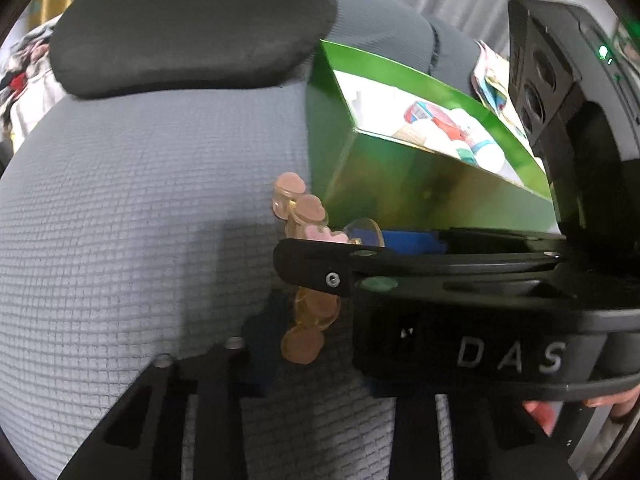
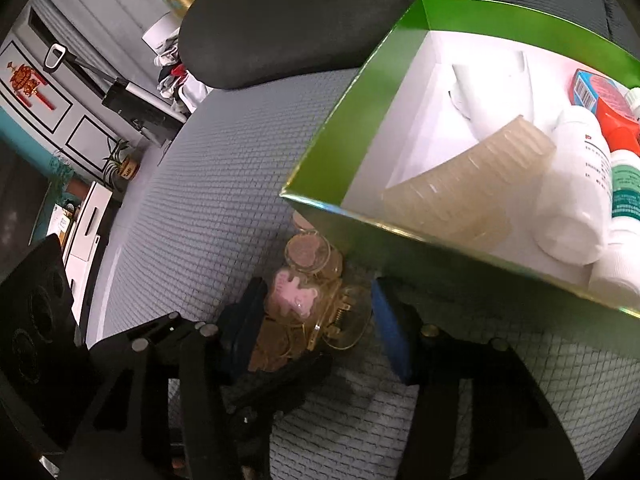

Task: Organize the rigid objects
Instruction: 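Grasp the pink-and-brown clip cluster beside the box with the right gripper, then lift the clip cluster over the green box rim and lower it inside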

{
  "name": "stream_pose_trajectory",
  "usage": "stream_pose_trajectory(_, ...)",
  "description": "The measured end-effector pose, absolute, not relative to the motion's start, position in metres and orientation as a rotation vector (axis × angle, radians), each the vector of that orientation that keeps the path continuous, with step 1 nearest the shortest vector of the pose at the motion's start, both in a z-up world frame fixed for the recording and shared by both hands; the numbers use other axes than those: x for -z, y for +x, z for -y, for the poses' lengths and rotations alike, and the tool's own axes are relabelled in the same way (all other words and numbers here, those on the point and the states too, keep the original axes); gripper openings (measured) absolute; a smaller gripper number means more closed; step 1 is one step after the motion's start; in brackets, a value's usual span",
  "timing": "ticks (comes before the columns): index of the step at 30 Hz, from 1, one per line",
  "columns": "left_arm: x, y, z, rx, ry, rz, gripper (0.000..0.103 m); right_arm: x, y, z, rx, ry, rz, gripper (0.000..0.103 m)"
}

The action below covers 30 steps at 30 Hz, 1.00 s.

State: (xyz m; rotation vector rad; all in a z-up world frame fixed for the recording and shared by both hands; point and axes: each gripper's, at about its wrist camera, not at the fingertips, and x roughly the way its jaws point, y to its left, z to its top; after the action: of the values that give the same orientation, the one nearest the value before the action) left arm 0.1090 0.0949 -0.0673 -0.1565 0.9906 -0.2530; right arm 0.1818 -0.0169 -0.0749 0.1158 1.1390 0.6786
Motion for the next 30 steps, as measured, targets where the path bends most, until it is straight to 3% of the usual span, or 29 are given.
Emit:
stream_pose_trajectory(9, 0.05, 0.094, -0.068, 0.312, -0.066, -0.946, 0.023, 0.057, 0.162, 0.026, -0.692, 0.053, -1.062, 0.053)
stream_pose_trajectory(30, -0.059, 0.098, 0.009, 0.428, 0.123, -0.729, 0.022, -0.044, 0.157, 0.118, -0.615, 0.134, -0.793, 0.053)
